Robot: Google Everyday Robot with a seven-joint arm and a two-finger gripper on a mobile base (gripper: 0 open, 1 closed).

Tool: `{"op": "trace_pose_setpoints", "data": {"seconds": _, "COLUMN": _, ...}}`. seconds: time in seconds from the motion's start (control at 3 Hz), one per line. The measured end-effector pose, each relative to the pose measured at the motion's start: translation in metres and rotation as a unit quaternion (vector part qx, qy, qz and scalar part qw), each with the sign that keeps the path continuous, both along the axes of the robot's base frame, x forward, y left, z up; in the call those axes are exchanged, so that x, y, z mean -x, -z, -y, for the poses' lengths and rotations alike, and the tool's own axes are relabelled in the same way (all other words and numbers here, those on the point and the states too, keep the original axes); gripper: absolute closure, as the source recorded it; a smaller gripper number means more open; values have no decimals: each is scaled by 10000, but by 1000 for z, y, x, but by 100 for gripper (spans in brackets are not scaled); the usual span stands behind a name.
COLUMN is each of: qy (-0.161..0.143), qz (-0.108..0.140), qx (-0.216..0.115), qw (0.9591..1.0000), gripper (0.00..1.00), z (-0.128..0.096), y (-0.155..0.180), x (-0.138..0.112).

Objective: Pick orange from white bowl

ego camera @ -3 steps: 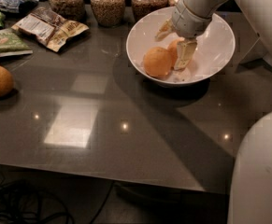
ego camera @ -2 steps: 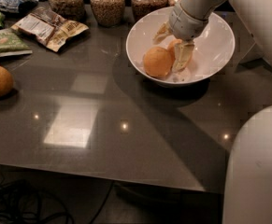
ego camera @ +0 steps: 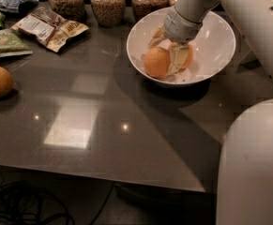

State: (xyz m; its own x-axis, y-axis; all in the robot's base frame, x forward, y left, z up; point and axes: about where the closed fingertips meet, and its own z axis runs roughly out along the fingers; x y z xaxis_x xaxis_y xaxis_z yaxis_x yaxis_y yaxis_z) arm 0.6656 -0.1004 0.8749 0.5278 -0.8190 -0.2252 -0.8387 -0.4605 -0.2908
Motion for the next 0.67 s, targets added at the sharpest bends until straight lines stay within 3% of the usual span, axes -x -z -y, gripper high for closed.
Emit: {"op": "trace_pose_setpoints", "data": {"seconds": 0.67, "qy": 68, "qz": -241, "qx": -77, "qw": 9997, "gripper": 33, "z": 1, "y": 15, "x": -2}}
